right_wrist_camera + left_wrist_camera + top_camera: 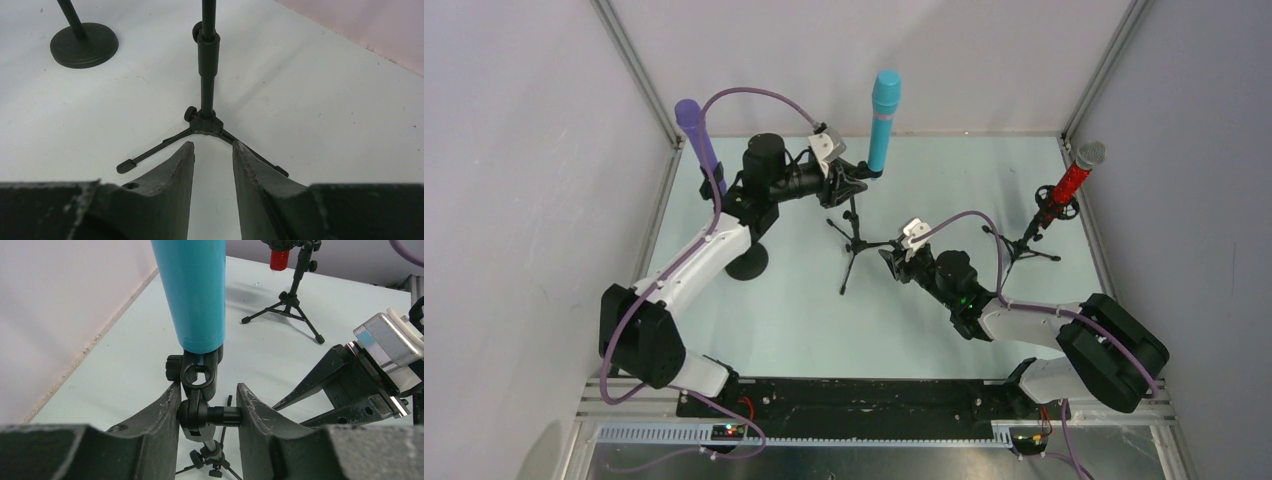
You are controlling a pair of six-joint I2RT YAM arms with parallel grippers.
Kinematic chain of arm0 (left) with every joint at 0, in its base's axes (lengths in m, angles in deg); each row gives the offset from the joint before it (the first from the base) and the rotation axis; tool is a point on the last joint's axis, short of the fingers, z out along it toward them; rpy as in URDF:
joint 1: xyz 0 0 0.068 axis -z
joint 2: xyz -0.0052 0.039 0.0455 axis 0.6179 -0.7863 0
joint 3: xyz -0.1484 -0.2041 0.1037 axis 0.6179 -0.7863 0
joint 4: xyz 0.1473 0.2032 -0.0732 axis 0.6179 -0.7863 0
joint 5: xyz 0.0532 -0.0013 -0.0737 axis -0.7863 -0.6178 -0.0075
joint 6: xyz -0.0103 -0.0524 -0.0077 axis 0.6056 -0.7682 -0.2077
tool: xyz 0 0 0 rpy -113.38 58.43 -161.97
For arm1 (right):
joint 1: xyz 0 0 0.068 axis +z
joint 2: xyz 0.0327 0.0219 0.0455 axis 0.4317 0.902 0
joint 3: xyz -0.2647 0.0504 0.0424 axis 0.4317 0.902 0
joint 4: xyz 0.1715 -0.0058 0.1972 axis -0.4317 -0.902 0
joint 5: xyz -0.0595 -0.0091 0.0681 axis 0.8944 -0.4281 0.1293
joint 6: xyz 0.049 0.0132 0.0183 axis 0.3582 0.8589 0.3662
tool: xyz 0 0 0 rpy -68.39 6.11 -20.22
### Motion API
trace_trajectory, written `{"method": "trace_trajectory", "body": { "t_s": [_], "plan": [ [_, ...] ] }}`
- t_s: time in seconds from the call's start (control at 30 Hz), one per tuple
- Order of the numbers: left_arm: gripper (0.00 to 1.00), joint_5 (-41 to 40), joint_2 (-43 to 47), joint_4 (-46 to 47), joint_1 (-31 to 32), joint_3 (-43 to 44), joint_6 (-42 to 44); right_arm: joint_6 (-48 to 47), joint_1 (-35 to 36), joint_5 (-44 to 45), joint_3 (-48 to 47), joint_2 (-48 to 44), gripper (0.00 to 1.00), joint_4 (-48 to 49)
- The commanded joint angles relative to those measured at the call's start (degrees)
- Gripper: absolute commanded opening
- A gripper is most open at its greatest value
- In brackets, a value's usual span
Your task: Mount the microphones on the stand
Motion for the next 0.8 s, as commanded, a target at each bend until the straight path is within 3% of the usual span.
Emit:
{"method": "trace_trajectory", "body": {
  "t_s": [0.0,0.3,0.4,0.5,0.63,0.77],
  "plan": [
    [0.00,1.7,0.2,3.6,-0.5,3.6,2.3,-0.2,-0.2,1.4,-0.4,0.0,0.39,0.8],
    [0.00,1.2,-0.5,3.1,-0.5,3.5,3.5,-0.2,-0.2,1.6,-0.4,0.3,0.39,0.5],
    [0.17,1.3,0.0,3.1,-0.5,3.5,4.8,-0.2,-0.2,1.6,-0.4,0.3,0.39,0.5],
    [0.26,1.3,0.5,3.1,-0.5,3.3,5.9,-0.2,-0.2,1.6,-0.4,0.5,0.39,0.5],
    [0.51,1.6,1.2,3.1,-0.5,3.3,5.9,0.0,-0.1,1.5,-0.4,0.8,0.40,0.7],
    [0.68,1.5,1.7,3.1,-0.5,3.3,5.7,0.1,-0.1,1.4,-0.4,0.8,0.40,0.8]
  ]
}}
